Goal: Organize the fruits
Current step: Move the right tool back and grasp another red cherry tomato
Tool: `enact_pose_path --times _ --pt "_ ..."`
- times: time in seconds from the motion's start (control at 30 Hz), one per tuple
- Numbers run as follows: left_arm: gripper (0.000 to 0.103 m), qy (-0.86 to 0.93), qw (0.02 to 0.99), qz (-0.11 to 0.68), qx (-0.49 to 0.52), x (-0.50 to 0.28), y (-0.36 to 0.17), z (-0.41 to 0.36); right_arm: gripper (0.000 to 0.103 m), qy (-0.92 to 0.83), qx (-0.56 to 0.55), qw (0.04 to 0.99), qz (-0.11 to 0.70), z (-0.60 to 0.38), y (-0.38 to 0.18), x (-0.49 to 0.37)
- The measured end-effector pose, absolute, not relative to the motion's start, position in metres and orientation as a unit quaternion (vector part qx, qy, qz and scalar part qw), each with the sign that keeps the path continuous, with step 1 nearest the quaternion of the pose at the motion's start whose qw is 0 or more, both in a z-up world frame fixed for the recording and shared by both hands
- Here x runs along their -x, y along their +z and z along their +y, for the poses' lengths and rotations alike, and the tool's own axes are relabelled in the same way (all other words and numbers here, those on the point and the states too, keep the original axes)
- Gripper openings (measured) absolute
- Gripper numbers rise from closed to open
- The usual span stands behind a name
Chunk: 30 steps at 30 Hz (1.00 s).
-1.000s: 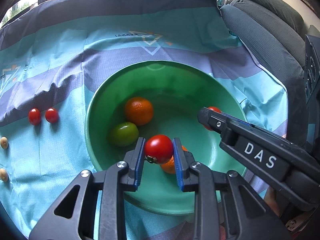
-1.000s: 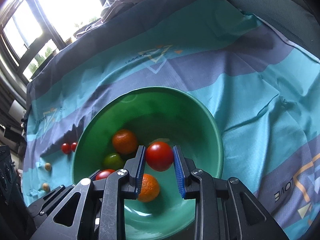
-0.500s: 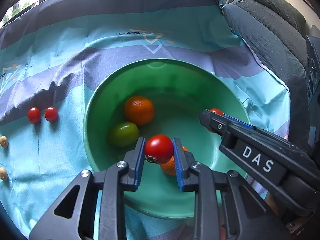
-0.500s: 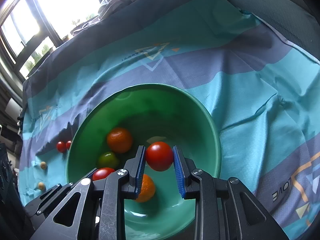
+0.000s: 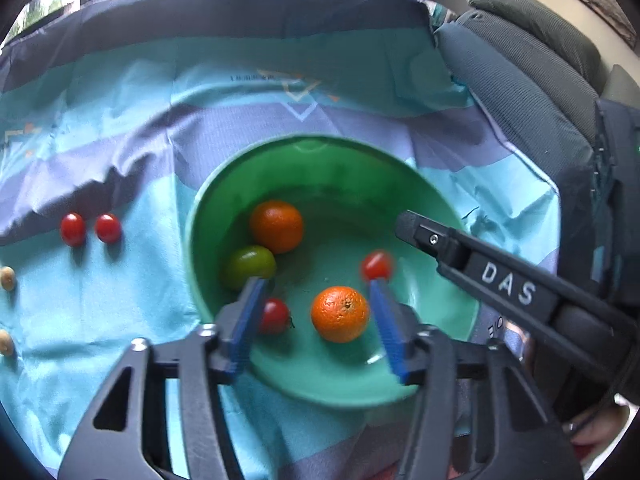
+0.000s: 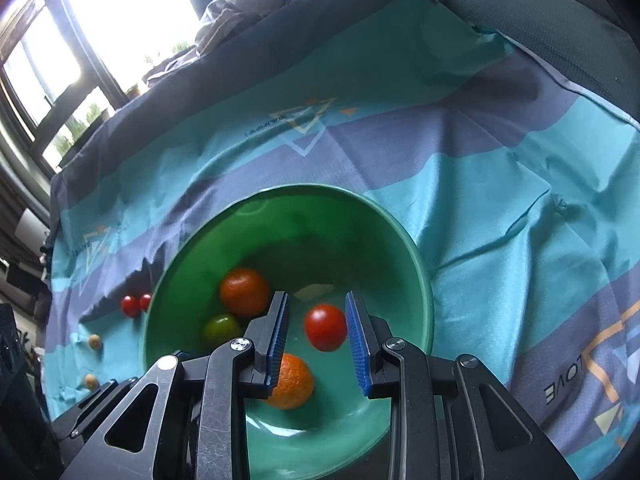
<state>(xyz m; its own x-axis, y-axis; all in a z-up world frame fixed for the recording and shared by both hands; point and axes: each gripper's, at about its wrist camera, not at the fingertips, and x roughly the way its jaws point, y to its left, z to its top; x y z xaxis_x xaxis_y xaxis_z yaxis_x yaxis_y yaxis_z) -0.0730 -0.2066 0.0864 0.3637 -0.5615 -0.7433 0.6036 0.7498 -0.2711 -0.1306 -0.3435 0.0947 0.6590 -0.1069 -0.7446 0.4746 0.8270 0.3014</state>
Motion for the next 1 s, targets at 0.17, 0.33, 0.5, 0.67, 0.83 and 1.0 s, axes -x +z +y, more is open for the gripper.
enact_pose_path --times 0.17,0.33,0.5,0.67,0.83,1.0 --pt "0.06 -0.349 0.843 0.411 0.007 0.078 0.113 -0.161 0.049 -0.141 -0.248 0.894 0.345 -0.333 0.112 0.137" --pt "0.067 -0.301 0.866 0.398 0.039 0.067 0.123 -0.096 0.05 -0.125 -0.216 0.908 0.337 -0.306 0.125 0.13" --pt "0.067 -0.22 0.891 0.396 0.032 0.049 0.116 -0.027 0.05 -0.128 -0.159 0.917 0.343 -0.269 0.133 0.115" --pt "0.067 -0.16 0.9 0.401 0.05 0.03 0.099 0.033 0.05 -0.112 -0.108 0.922 0.355 -0.23 0.13 0.098" --pt "0.067 -0.145 0.894 0.418 0.078 0.017 0.086 0.067 0.05 -0.075 -0.11 0.916 0.379 -0.198 0.124 0.076" --pt "0.067 -0.138 0.882 0.438 0.103 0.003 0.074 0.078 0.05 -0.029 -0.15 0.891 0.427 -0.174 0.112 0.034"
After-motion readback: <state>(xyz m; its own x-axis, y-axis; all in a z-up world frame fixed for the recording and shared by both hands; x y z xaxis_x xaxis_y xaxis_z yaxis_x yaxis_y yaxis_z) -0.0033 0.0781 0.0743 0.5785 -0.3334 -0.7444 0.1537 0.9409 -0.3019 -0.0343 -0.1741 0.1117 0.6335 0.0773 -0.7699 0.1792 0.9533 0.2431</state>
